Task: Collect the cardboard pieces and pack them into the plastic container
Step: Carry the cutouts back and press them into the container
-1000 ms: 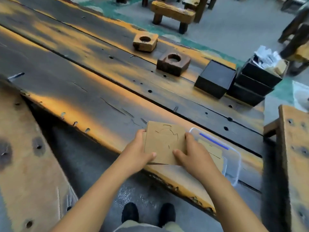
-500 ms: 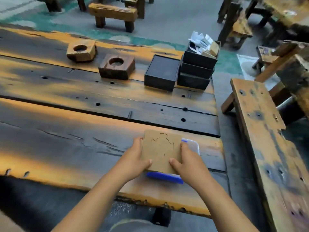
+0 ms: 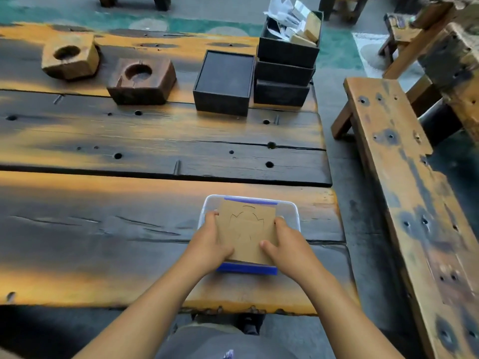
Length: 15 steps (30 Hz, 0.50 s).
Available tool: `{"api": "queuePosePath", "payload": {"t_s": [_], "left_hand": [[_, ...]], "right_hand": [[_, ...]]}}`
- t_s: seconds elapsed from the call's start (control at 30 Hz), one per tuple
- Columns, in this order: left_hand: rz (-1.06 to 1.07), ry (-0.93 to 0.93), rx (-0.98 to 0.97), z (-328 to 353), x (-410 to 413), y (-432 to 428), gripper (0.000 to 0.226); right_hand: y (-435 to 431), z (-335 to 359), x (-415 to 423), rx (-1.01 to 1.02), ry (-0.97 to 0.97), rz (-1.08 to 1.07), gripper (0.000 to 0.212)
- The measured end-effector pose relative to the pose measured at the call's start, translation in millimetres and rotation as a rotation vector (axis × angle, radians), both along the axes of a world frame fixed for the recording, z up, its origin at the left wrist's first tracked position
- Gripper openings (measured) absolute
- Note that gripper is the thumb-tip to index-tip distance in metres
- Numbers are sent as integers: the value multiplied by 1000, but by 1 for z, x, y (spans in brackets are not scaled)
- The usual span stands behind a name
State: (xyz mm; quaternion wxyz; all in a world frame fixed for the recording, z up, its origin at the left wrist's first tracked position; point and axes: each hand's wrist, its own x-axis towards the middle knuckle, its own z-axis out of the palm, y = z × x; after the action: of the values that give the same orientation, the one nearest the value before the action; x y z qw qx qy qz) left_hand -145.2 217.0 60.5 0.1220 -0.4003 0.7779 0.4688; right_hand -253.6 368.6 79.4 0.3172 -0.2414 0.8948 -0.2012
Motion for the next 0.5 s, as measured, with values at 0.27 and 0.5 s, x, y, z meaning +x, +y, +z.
{"api": "queuePosePath", "payload": {"t_s": [0.27,0.5], "left_hand": [[-23,-31,-10,-19,-18,-5,62],[-47,-60,-51,-31,-27,-6,64]], "right_hand": [[-10,-15,-8,120,48,-33,30],[-13,-32,-13,133,42,-55,40]]}}
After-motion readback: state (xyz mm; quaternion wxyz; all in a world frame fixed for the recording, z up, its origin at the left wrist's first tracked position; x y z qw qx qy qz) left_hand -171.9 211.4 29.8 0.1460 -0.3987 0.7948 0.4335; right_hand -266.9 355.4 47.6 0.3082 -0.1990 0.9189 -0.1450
